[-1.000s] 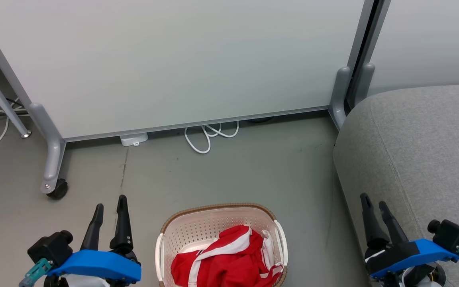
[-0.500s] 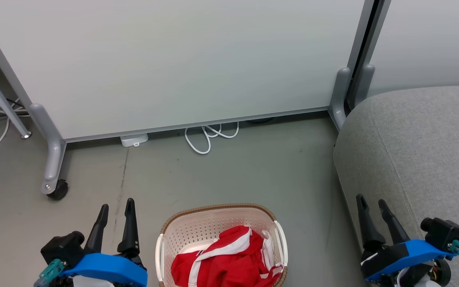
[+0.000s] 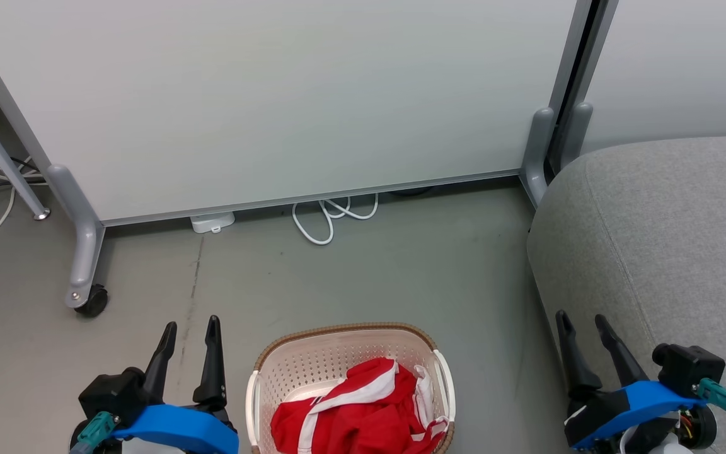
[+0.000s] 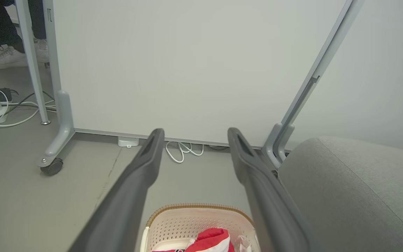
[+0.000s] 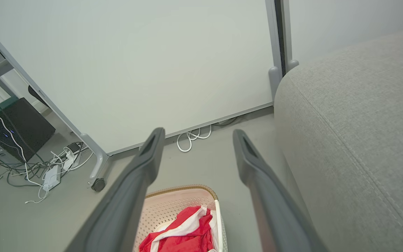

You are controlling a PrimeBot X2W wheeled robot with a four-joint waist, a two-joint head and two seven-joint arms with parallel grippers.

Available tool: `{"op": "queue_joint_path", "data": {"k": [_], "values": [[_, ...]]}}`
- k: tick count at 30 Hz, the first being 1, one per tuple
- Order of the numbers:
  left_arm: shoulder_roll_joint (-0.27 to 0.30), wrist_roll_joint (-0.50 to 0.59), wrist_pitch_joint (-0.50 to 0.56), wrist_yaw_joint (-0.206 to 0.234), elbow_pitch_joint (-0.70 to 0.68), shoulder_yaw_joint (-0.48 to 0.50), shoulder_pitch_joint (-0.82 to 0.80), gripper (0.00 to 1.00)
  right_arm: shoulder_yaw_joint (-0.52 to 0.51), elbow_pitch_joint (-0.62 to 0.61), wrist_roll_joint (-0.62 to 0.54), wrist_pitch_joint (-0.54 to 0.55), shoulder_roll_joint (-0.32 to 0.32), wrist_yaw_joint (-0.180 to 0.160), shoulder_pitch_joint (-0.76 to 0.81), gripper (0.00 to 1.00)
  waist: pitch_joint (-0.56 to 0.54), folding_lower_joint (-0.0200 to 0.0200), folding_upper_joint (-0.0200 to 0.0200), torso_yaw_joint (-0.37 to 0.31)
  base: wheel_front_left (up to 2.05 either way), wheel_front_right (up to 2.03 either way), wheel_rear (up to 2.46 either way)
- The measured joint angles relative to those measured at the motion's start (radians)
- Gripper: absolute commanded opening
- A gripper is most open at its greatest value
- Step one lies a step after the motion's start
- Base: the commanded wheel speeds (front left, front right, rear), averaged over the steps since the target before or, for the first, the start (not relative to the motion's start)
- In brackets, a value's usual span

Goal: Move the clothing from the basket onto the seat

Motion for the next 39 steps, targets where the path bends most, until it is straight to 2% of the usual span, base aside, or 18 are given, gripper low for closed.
{"op": "queue_joint_path", "data": {"k": [28, 39], "values": [[-0.006, 0.115, -0.054, -0.002, 0.051, -0.017, -0.016, 1.00, 0.007, 0.006, -0.217, -0.035, -0.002, 0.001, -0.012, 1.00, -0.005, 0.0000, 0.0000, -0.008, 0.00, 0.00, 0.00], [-0.010, 0.120, -0.058, -0.006, 0.053, -0.010, -0.019, 1.00, 0.003, 0.006, -0.239, -0.042, -0.002, 0.001, -0.012, 1.00, -0.004, 0.0000, 0.0000, -0.007, 0.00, 0.00, 0.00]]}}
